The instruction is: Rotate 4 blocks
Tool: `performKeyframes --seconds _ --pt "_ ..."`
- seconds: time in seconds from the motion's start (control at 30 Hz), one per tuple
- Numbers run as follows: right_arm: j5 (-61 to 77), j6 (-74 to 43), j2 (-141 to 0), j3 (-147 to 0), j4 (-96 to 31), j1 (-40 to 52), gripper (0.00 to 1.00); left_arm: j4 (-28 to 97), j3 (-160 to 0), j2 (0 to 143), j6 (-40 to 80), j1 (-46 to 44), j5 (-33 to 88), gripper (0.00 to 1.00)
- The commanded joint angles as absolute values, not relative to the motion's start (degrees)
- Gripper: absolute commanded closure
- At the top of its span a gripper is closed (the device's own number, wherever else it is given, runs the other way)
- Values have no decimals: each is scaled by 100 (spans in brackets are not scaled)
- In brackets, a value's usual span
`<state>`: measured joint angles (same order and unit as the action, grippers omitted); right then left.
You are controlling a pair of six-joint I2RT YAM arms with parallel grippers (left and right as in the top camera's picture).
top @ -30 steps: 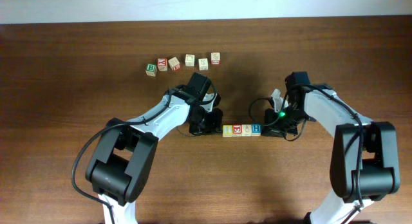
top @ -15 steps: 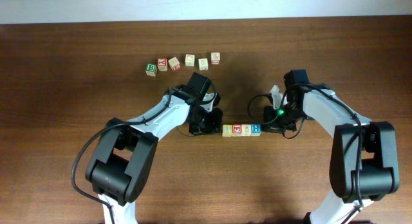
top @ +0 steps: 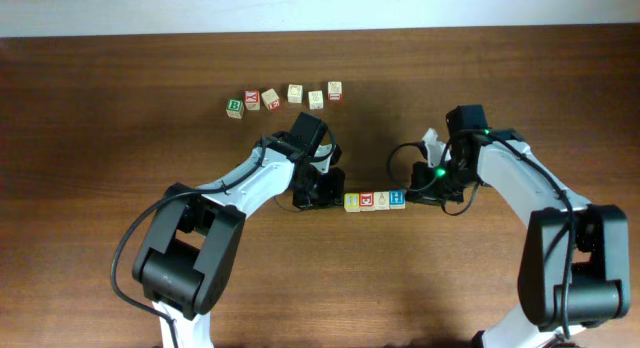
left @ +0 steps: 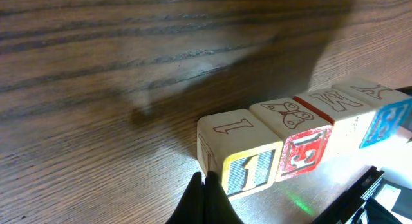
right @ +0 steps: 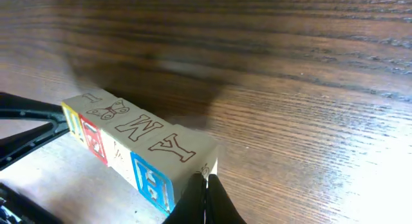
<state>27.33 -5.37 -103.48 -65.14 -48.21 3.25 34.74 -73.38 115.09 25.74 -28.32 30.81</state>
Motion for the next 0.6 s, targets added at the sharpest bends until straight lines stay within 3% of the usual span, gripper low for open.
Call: performKeyframes --seconds 0.0,0.57 --pt "3006 -471 -10158 -6654 -4884 447 96 3450 -7338 11572 2477 -2834 3194 100" --pt "3105 -646 -10158 -7081 -5061 1173 95 3450 -7338 11572 2477 -2834 3194 100"
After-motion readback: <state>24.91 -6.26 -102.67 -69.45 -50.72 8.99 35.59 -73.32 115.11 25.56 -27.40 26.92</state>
